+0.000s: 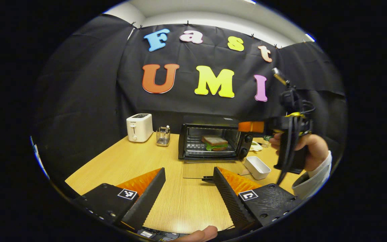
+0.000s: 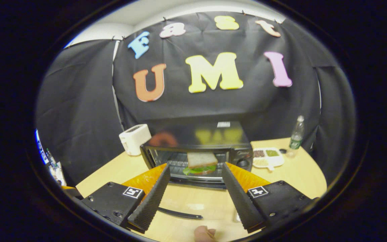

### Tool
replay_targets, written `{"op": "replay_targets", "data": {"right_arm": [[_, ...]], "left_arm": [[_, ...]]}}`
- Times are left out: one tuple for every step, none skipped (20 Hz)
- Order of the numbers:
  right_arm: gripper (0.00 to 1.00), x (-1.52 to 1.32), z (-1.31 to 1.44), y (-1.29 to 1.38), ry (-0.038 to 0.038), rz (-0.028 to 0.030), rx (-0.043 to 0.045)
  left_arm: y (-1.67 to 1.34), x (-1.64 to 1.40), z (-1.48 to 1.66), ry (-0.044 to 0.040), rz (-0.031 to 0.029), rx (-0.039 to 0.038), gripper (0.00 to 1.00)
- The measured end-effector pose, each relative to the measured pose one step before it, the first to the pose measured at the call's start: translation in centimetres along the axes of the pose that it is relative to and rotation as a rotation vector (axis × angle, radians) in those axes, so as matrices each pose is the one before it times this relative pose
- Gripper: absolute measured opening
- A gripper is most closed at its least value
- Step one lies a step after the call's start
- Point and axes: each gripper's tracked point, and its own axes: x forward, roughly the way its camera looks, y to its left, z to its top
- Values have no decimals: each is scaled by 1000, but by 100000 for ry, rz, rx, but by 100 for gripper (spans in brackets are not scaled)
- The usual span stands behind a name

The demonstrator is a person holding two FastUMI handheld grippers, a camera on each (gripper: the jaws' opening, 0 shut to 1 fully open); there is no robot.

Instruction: Open the electric oven with the left hand, put the food in, and close the electric oven.

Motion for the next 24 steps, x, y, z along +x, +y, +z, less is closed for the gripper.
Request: {"op": "replay_targets", "data": {"right_arm": [[99,-2043,1857,-236,-5983,445,-822],[95,-1727,1337,144,-5154,1881,-1035],[96,-1458,1406,-417,-4242,-416,-1069],[95,-1314,1485,-771,-4263,-1094,-241],[95,-1403,1294,-623,-3461,-470,203],[95,-1334,1151,-989,-2914,-2192,1038],[95,-1197,911,-1378,-1349,-4878,3249],[94,-858,767,-1269,-1635,-2704,3871],[94,-804,915,-1264,-2805,-2519,3369],[94,-830,998,-1763,-1061,-3675,223],[93,-908,320,-1851,703,-3825,-2958],[92,-900,332,-1577,125,-2988,-3740],[93,-528,295,-1017,-365,-1327,-2277],[94,-506,370,-620,-872,-705,-882],[94,-418,228,-454,-775,-255,-279],[95,-331,-79,-437,-104,-554,2],[94,-249,-80,-771,105,-1122,-228],[95,-358,69,-846,-266,-1702,-413],[95,-180,199,-737,-765,-1767,-907],[95,-331,242,-689,-994,-1591,-271],[95,-316,207,-319,-1091,-577,2],[95,-396,55,70,-781,372,495],[95,-357,30,78,-750,798,460],[95,-180,-113,14,-332,881,724]], "left_arm": [[-292,1114,-664,2461,454,566,94],[-369,780,-441,2339,-246,303,94],[-566,1008,-518,2402,-994,149,94],[-989,930,-175,929,-2593,-438,94],[-1060,1036,-198,1105,-3032,-836,94],[-681,1212,-397,1409,-1389,-1570,94],[-572,1039,-763,2800,-1569,-1057,94],[-736,1079,-930,3584,-1206,-942,94],[-540,970,-816,3498,-482,-26,94],[-522,877,-671,3155,-125,735,94],[-471,620,-765,3261,359,853,94],[-526,777,-625,2902,-127,1391,94],[-12,516,-659,3855,1276,1506,94],[188,569,-225,1674,2097,1045,94],[-26,689,-168,1754,947,929,94],[-406,508,-419,2018,114,993,94],[-575,543,-110,532,42,801,94],[-586,446,-281,1506,-281,444,94],[-250,276,-300,980,-63,29,94],[-332,343,-171,972,-2,311,94],[-204,441,-185,1098,319,217,94],[-41,416,-78,497,871,225,94],[191,399,-257,1279,1317,100,94],[145,338,119,-119,1129,-76,95]]}}
